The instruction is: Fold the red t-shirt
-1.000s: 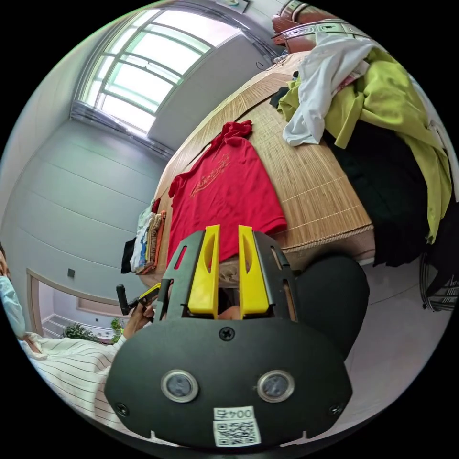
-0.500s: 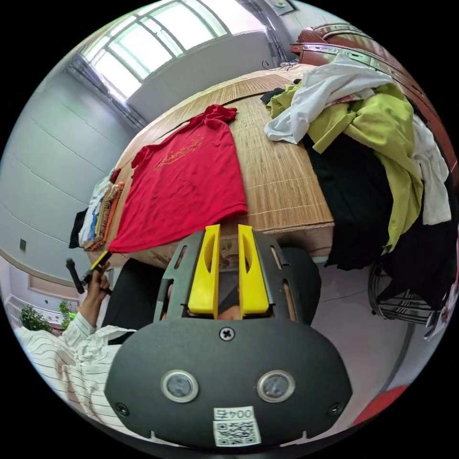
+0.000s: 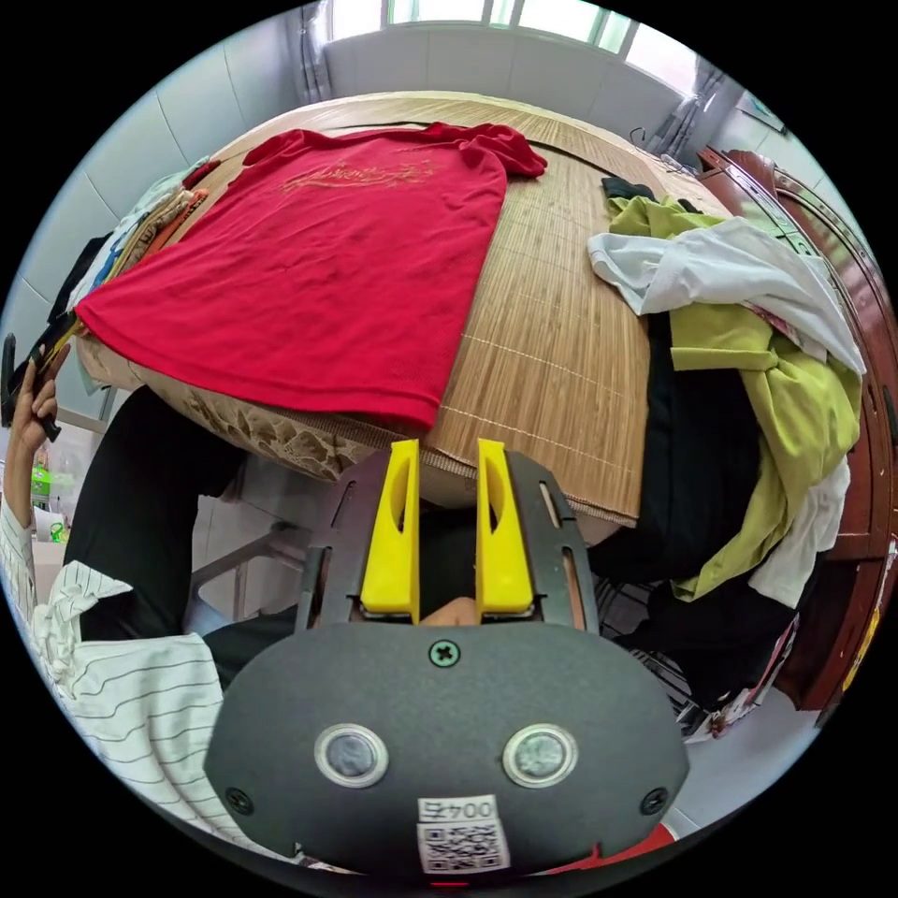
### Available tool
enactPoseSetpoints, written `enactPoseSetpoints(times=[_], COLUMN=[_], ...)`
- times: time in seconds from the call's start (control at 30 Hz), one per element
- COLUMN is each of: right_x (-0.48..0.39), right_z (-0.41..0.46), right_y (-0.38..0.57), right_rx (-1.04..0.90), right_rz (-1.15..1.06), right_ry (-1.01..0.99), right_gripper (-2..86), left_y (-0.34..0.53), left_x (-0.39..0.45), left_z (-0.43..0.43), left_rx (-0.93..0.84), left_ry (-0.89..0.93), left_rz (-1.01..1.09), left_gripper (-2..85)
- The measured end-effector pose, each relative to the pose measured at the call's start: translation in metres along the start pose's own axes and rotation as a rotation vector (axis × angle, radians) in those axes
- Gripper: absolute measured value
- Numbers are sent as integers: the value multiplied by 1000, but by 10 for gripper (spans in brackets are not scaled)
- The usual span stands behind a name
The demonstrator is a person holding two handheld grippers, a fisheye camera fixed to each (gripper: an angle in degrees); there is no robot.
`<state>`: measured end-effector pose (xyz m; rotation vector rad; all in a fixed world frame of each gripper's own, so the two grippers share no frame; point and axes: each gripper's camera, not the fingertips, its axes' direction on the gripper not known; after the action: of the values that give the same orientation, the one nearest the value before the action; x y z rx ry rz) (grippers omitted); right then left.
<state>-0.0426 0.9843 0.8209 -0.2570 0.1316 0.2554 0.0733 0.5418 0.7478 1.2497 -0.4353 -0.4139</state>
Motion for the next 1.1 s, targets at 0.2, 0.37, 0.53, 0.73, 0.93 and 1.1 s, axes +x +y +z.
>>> enactPoseSetpoints(times=[0.2,0.37,0.53,0.73,0.93,1.1], right_x=[-16,-27,-31,-42,-43,-21], right_z=[-1,3,-32,-109,-120,-49], right_y=[-15,-27,-45,-77,-74,-47], right_rx=[14,13,82,106,5,-123], right_rz=[-9,13,-109,-444,-584,-415], right_ry=[-41,-23,129,411,313,55], right_gripper=[94,13,-5,-7,-2,24], left_y=[-9,-17,-24,-19,-2,14], left_x=[2,7,10,6,-19,-43], left_z=[-12,-19,-29,-34,-21,3], left_rx=[11,21,35,19,-48,-124], left_ry=[44,51,32,19,-51,-102], left_rz=[-12,4,31,52,55,45], left_gripper=[7,8,8,8,9,11])
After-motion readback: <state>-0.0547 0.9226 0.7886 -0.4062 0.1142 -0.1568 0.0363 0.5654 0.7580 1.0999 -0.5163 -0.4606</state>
